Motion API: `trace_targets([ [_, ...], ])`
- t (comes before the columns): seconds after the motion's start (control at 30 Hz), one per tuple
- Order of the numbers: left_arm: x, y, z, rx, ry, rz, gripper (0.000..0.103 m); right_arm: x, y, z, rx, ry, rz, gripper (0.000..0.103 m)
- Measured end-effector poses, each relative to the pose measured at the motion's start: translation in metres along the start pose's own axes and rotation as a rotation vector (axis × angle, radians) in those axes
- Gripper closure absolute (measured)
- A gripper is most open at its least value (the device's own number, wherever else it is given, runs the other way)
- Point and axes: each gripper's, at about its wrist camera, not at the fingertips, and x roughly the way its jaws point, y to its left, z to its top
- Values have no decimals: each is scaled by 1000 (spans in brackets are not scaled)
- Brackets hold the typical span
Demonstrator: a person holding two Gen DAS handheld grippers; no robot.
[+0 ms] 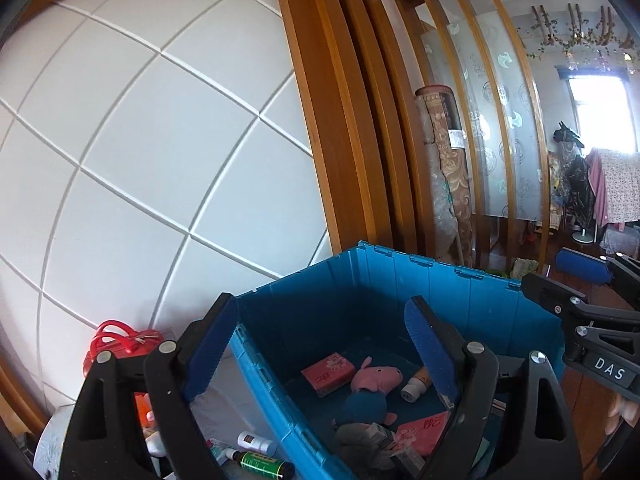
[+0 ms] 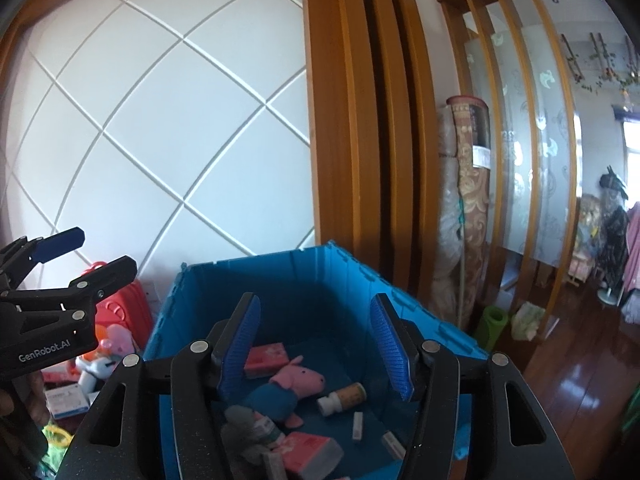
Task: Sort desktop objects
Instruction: 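Move both open tools back from the crate over the pile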
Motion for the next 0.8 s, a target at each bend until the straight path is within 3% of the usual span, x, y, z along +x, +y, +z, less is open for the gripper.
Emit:
trace_targets([
  [0.17,-53,16,-19,14,-50,15,17,-50,35,-10,-41,-53,-31,35],
  [0.37,-114,39,-51,34,-48,36,9,-108,78,-26,-39,-78,-43,30],
  [0.6,-169,52,-98,59,-17,38,9,-161,119,-70,-43,-8,-58,26],
  [0.8,-194,45,-138,64,58,47,9,-190,128,-107,-54,63,-52,23],
])
